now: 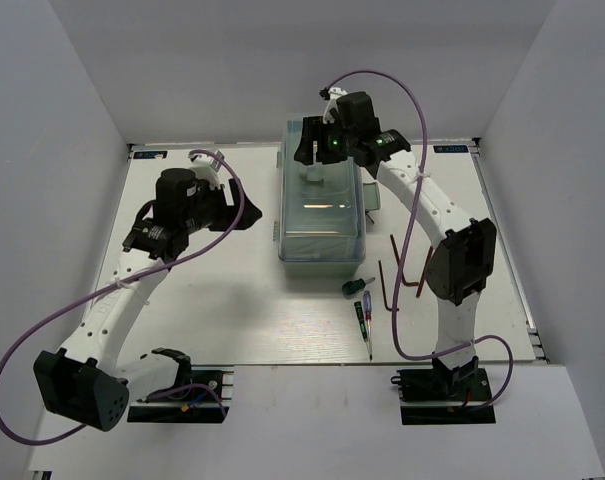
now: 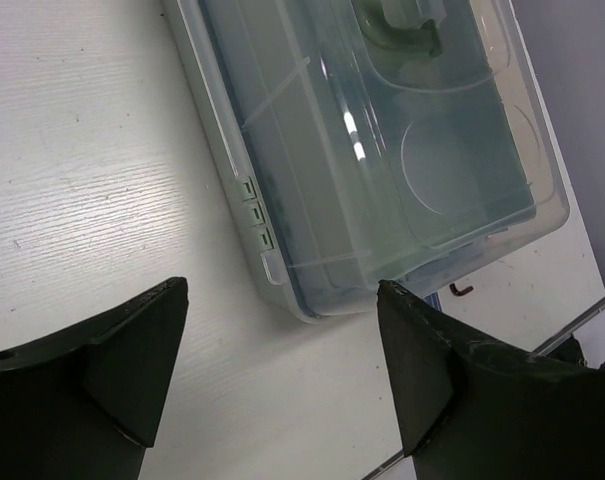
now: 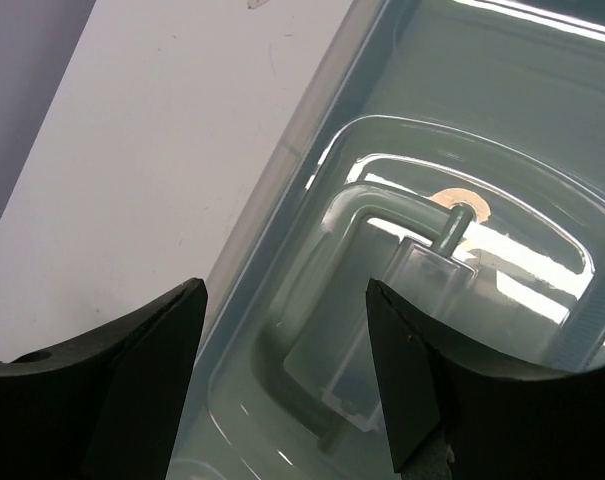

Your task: Sort the tools into containers

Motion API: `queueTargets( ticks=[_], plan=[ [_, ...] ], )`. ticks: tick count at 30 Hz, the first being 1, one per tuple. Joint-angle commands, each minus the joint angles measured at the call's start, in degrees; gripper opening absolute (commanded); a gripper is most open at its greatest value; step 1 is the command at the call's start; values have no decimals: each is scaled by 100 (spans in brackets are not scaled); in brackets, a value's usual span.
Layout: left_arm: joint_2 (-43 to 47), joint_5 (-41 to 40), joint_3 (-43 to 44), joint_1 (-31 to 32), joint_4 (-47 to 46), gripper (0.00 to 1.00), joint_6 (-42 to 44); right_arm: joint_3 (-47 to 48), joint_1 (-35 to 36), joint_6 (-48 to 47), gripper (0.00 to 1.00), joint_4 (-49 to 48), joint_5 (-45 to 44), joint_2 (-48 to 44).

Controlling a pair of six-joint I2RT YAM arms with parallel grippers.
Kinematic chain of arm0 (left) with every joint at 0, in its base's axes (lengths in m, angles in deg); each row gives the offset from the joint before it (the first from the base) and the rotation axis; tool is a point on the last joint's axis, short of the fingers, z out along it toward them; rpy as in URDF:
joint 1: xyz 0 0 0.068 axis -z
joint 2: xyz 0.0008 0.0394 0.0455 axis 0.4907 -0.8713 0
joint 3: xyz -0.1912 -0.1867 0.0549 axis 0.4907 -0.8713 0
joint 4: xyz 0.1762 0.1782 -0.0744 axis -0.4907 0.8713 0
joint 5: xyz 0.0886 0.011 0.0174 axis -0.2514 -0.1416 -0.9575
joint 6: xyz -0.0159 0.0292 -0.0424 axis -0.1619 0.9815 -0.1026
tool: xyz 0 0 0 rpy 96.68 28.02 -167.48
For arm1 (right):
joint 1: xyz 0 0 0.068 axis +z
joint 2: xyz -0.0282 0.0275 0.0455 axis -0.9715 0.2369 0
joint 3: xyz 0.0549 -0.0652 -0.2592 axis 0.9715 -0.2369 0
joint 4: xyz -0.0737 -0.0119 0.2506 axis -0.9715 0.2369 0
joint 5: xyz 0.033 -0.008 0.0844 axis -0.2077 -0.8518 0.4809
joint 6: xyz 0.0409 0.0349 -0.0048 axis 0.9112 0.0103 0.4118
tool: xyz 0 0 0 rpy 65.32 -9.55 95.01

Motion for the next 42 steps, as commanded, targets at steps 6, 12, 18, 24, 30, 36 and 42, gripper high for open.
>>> queueTargets(
  ticks=[6, 12, 18, 24, 30, 36, 42],
  plan=[
    [-9, 93, -93, 10, -289, 87, -36, -244, 162, 668, 69, -261, -299, -2],
    [52, 93, -40, 10, -289, 87, -36, -377, 303, 932, 66, -322, -474, 15],
    [105, 93, -40, 10, -342, 87, -36, -482, 329, 1257, 66, -147, -607, 42],
    [105, 216, 21, 10, -649, 87, 70, -816, 303, 1635, 65, -252, -142, 94],
    [-254, 533, 302, 10, -1036, 87, 184, -755, 198, 1969, 65, -621, 658, 68],
    [-852, 770, 583, 10, -1449, 87, 237, -720, 136, 2119, 64, -902, 1142, -55],
    [-1607, 946, 1049, 10, -1669, 87, 289, -729, 92, 2251, 62, -1060, 1414, -161]
  ],
)
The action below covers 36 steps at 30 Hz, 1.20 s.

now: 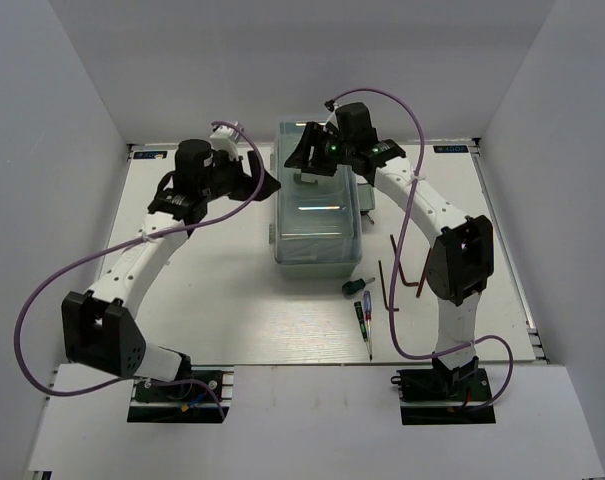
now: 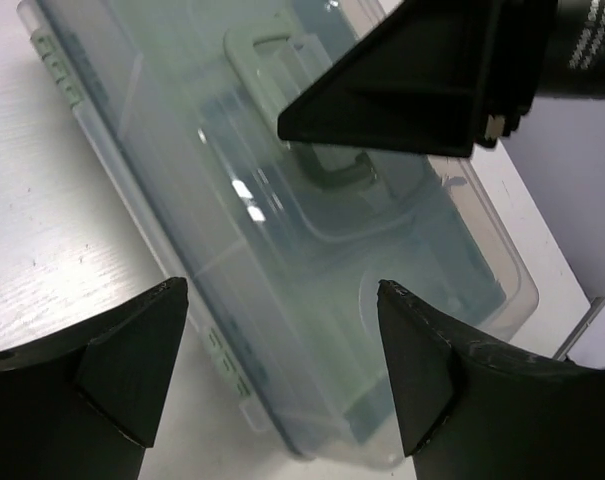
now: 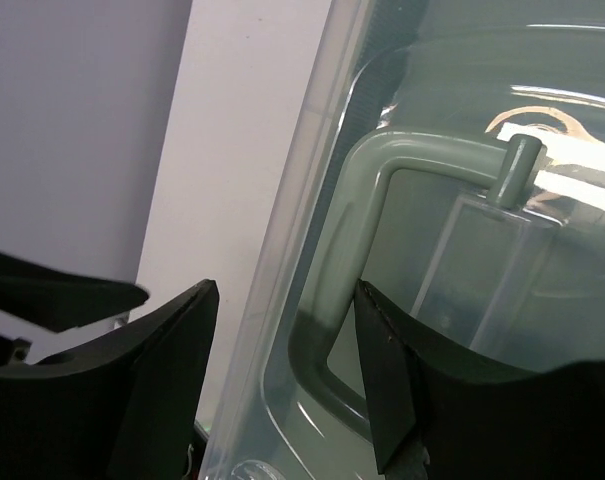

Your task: Sort the tools into containers

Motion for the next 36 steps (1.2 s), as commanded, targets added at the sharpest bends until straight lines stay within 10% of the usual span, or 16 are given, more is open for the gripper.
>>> queueTargets(
  ticks=[1, 36],
  plan=[
    [-242, 294, 435, 10, -307, 87, 145, -25, 71, 275, 62, -392, 709, -130],
    [-1913, -22, 1376, 704, -501, 83, -65, -130, -325, 890, 58, -708, 1297, -165]
  ],
)
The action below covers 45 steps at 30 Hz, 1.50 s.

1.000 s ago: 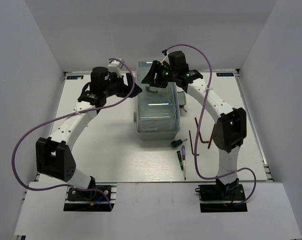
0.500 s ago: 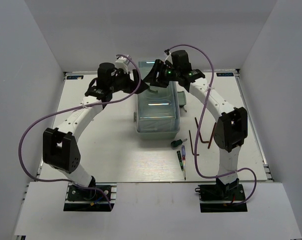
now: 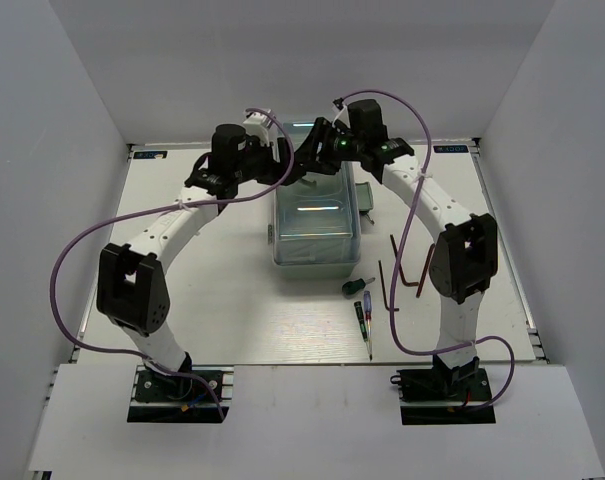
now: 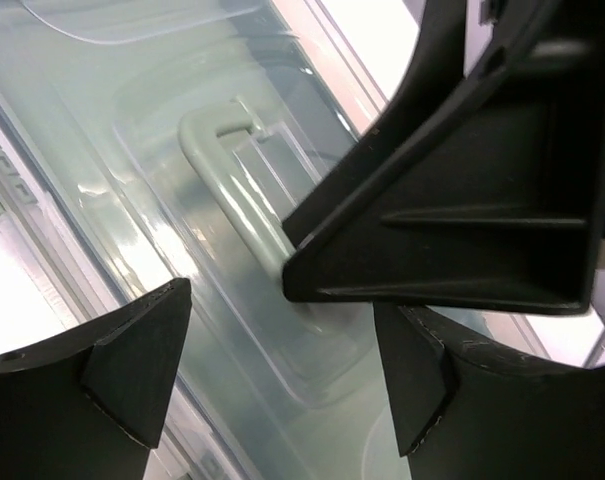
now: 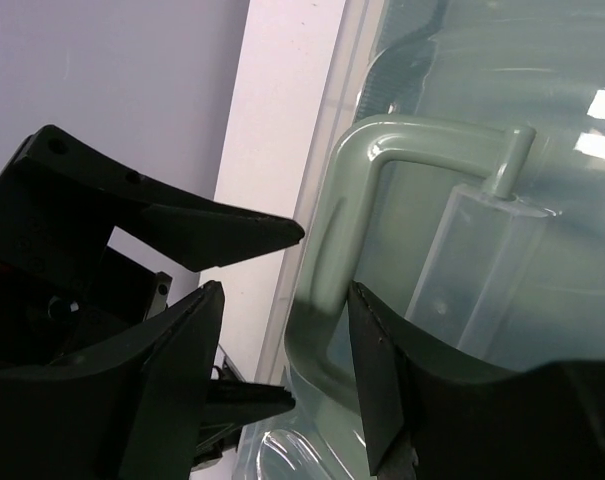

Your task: Sort the tools into containers

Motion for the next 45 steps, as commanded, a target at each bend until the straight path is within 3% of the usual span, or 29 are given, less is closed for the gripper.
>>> queueTargets(
  ticks=[1, 12, 30, 45],
  plan=[
    [-199, 27, 218, 198, 128, 83, -24, -38, -47, 263, 58, -426, 351, -165],
    [-516, 255, 535, 549, 181, 70, -77, -144, -136, 360, 58, -558, 492, -174],
    [195, -474, -36, 663, -100, 70, -24, -223, -224, 430, 58, -637, 545, -252],
    [196, -667, 16, 663, -13, 72, -24, -232, -276, 457, 58, -672, 571, -341]
  ],
)
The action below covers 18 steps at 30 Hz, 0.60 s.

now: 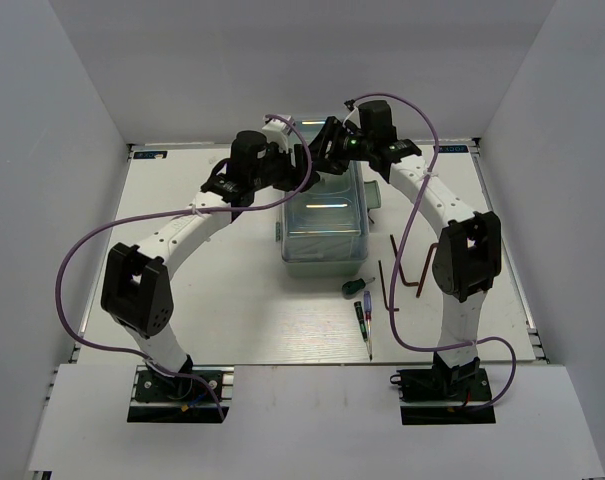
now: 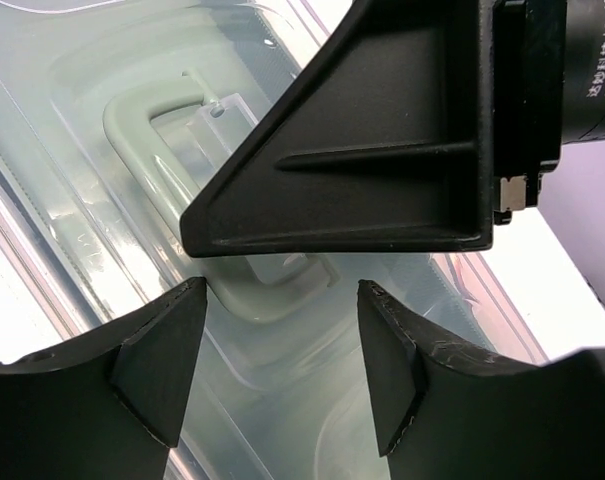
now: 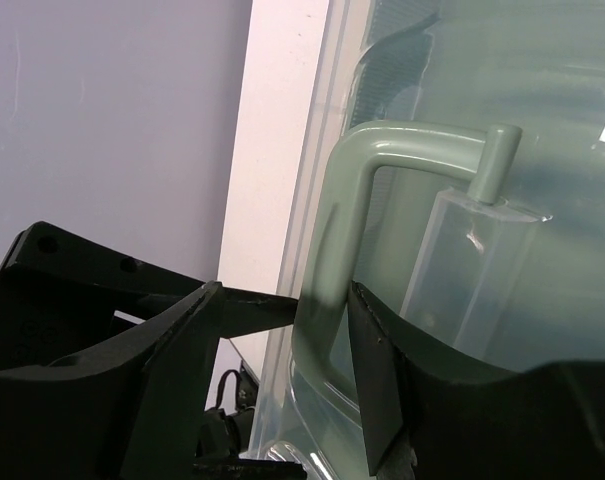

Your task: Sort the tools into containers

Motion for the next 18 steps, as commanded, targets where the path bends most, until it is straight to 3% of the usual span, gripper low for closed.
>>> queueTargets(
  ticks=[1, 16, 18],
  plan=[
    [185, -16, 34, 45, 154, 72, -35, 28, 34, 140, 58, -410, 309, -347],
    [-193, 256, 385, 45, 233, 67, -202, -156, -80, 210, 58, -525, 520, -514],
    [-263, 256, 385, 45, 180, 67, -272, -174, -106, 140, 62, -525, 572, -541]
  ],
)
